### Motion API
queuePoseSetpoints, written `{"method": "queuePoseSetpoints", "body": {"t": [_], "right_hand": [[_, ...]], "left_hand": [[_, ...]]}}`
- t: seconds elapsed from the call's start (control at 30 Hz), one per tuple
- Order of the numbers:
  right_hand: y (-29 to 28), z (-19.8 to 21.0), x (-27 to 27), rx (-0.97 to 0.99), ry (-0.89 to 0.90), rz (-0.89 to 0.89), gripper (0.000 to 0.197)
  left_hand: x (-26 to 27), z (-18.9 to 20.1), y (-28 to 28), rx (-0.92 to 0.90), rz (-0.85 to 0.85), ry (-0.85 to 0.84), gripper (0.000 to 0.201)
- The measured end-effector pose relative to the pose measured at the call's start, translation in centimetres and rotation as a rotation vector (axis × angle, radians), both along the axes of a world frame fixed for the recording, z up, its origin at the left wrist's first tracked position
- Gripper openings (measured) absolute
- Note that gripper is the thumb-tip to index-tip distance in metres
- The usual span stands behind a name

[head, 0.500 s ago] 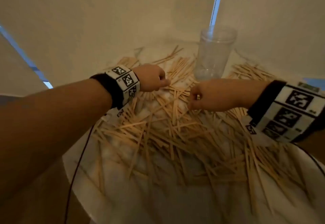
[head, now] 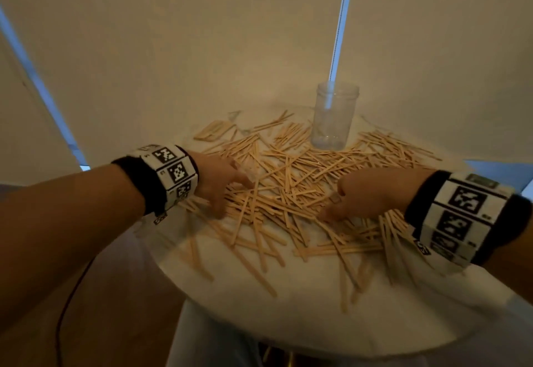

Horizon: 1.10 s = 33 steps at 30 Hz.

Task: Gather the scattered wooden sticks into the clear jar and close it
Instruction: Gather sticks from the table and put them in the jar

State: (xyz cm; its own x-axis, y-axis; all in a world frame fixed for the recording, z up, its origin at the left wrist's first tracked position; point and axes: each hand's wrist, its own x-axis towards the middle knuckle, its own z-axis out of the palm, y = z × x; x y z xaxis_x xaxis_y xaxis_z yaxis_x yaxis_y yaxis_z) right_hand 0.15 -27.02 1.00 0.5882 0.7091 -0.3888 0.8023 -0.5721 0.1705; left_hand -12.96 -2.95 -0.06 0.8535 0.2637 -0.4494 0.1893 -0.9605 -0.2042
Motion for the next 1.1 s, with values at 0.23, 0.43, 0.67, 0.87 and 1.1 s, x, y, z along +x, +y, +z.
{"method": "queuePoseSetpoints", "body": {"t": [0.23, 0.43, 0.67, 0.87, 1.1], "right_hand": [[2.3, -1.3, 0.5, -0.014, 0.077, -0.001, 0.073], [3.8, -0.9, 3.5, 0.070, 0.086, -0.001, 0.049], [4.6, -1.1, 5.6, 0.044, 0.145, -0.073, 0.030], [4.8, -1.7, 6.0, 0.060, 0.139, -0.045, 0.021], [4.6, -2.1, 6.3, 0.071, 0.079, -0.031, 0.025]], "left_hand": [[2.5, -1.1, 1.8, -0.093, -0.087, -0.126, 0.065], [5.9, -1.4, 2.6, -0.164, -0.129, -0.203, 0.030], [7.9, -1.1, 3.1, -0.209, -0.127, -0.244, 0.045], [9.1, -0.9, 3.6, -0.201, -0.093, -0.312, 0.027], [9.7, -1.1, 3.8, -0.336, 0.066, -0.384, 0.012]]}}
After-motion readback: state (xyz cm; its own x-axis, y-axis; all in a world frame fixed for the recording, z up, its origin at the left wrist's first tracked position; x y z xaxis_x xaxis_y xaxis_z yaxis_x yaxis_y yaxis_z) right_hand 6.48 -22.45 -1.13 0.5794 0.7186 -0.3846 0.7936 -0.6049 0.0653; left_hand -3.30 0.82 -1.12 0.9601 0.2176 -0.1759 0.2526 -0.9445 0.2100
